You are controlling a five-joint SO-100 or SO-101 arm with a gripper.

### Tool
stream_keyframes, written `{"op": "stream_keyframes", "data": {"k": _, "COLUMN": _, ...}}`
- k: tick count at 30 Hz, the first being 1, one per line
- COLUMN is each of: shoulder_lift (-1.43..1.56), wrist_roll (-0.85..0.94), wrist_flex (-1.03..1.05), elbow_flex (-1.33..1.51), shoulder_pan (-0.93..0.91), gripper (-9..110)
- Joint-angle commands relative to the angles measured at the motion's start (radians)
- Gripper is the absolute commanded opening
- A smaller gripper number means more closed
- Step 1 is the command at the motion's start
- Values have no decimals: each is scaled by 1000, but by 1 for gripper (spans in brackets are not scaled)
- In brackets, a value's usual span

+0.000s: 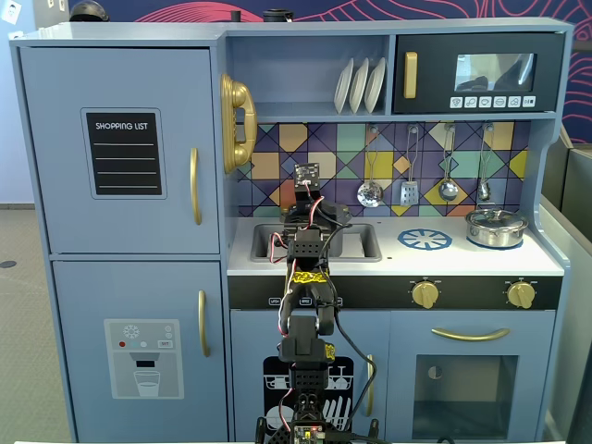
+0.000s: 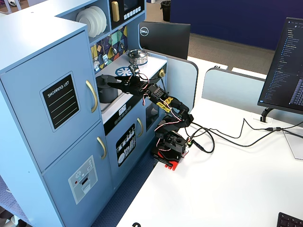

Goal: Take off the lid from the gray recipient and place it on the counter

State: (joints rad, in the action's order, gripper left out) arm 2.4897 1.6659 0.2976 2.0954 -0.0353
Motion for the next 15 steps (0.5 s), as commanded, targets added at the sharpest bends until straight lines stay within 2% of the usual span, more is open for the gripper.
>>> {"op": "stream_keyframes", "data": {"k": 1, "shoulder_lift": -38, "wrist_roll": -15, "wrist_flex": -103, "elbow_flex": -54, "shoulder_pan": -17, "gripper": 20}}
{"op": "stream_keyframes", "data": {"k": 8, "shoulder_lift": -133, "wrist_roll": -20, "wrist_flex": -192, "elbow_flex": -55, "shoulder_pan": -37, "gripper": 18}}
{"op": "stream_keyframes", "data": {"k": 15, "shoulder_lift": -225, "wrist_roll": -58, "wrist_flex": -196, "elbow_flex": -107, "shoulder_pan": -58, "gripper": 17}}
